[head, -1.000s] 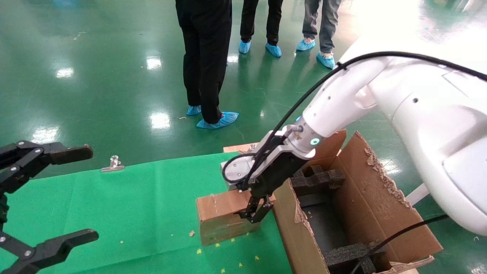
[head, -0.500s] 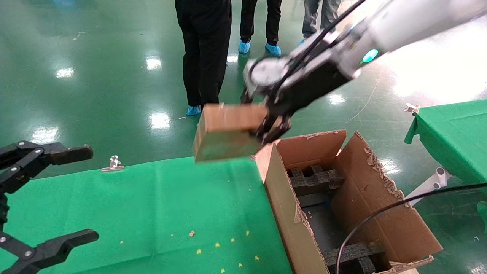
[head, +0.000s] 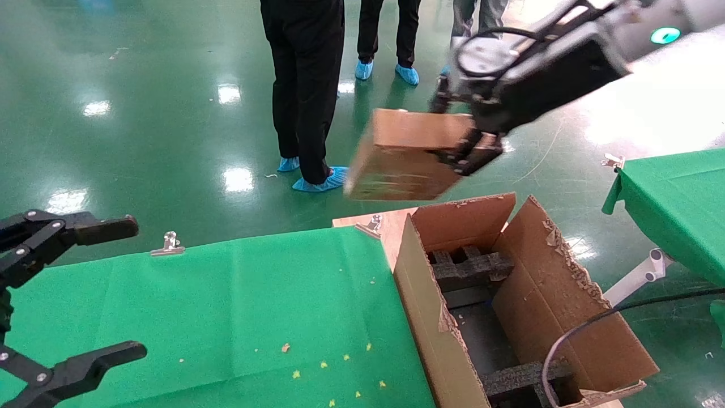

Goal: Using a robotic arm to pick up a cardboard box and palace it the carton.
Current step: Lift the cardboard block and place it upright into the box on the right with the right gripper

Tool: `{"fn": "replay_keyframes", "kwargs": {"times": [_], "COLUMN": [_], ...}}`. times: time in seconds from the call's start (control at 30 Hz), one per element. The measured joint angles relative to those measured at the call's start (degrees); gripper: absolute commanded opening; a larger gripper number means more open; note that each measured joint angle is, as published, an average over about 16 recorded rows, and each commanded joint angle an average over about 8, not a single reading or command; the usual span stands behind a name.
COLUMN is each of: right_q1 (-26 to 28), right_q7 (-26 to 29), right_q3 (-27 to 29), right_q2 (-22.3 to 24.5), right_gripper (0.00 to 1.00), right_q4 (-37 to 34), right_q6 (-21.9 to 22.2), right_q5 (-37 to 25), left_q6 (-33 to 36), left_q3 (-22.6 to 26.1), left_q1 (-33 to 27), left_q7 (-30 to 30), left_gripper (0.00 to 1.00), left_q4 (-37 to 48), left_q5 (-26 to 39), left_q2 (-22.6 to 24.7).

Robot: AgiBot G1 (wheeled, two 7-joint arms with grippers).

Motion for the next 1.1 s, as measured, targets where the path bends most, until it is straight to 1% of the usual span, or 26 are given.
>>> {"fn": "replay_keyframes", "kwargs": {"times": [0.33, 0.57, 0.7, 0.83, 1.1], "right_q1": [2.9, 3.4, 2.8, 1.4, -3.1], "right_q7": [3.8, 8.6, 12.7, 17.9, 30.3], "right_q3": [-8.0, -13.8, -16.7, -18.9, -20.6], "right_q2": [5.5, 9.8, 12.0, 13.9, 16.7], "right_gripper": [0.0, 0.0, 0.0, 0.0, 0.0], "right_q4": [1.8, 3.5, 3.9, 3.5, 2.1], "right_q6": [-0.2, 0.0, 0.7, 1.8, 5.9], "right_q5": [0.0, 1.6, 2.6, 3.4, 4.7], "left_q6": [0.0, 0.0, 0.0, 0.0, 0.0], "left_q3": [0.0, 0.0, 0.0, 0.0, 0.0], "left_q1": [0.0, 0.0, 0.0, 0.0, 0.0], "left_q7": [0.0, 0.0, 0.0, 0.0, 0.0], "left_gripper": [1.0, 1.0, 1.0, 1.0, 1.0], "left_q4": [0.0, 0.0, 0.0, 0.0, 0.0], "left_q5": [0.0, 0.0, 0.0, 0.0, 0.0], "left_q2": [0.0, 0.0, 0.0, 0.0, 0.0]}}
